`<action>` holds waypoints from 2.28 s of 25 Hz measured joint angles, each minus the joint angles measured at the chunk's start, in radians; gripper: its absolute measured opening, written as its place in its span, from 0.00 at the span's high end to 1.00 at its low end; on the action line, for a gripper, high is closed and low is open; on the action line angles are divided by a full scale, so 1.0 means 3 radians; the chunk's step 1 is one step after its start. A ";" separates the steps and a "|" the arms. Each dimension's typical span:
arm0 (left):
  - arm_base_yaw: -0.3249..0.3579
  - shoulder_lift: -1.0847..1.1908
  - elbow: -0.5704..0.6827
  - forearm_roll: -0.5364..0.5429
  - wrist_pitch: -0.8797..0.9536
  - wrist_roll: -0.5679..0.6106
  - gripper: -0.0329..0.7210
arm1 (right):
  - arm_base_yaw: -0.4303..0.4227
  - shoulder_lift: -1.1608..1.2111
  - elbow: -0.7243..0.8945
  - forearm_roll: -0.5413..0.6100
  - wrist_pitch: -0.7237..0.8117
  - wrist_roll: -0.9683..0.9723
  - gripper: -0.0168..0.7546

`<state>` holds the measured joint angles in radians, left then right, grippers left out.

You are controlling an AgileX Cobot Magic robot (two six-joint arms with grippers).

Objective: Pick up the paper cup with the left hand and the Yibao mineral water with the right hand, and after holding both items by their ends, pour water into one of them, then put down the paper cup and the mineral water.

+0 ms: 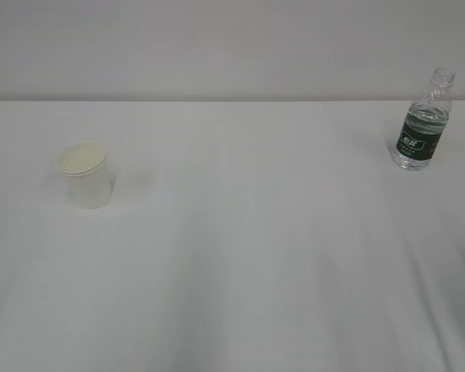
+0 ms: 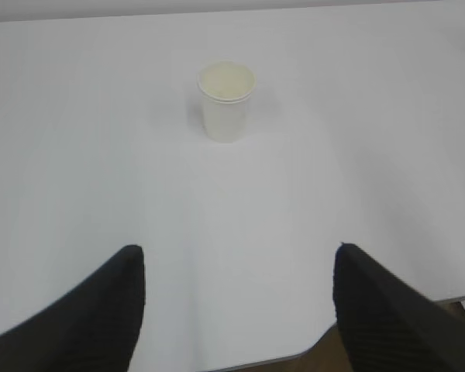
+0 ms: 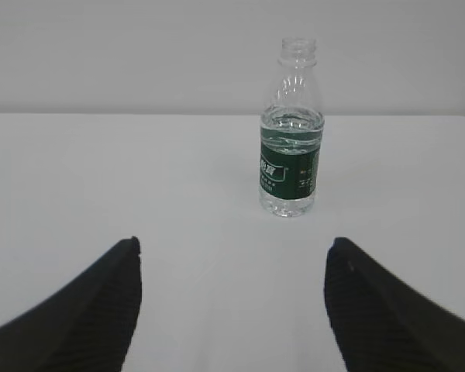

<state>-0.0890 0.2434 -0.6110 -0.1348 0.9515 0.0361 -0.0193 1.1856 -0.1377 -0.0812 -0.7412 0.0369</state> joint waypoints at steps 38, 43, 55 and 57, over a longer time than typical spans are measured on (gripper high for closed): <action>0.0000 0.0000 0.0000 0.0000 0.0070 0.0012 0.24 | 0.0000 0.1234 0.0093 0.0104 -0.1314 0.0016 0.26; 0.0000 0.0000 0.0000 0.0000 0.0025 0.0012 0.24 | 0.0000 0.1342 0.0058 0.0104 -0.1321 0.0016 0.26; 0.0000 0.0000 0.0000 0.0000 0.0009 0.0012 0.24 | 0.0000 0.1558 -0.0107 0.0104 -0.1327 0.0016 0.26; 0.0000 0.0000 0.0000 0.0000 0.0009 0.0012 0.24 | 0.0000 0.1591 -0.0147 0.0104 -0.1327 0.0016 0.26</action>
<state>-0.0890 0.2434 -0.6110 -0.1348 0.9541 0.0396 -0.0193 1.6629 -0.1817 -0.0499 -1.1394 0.0418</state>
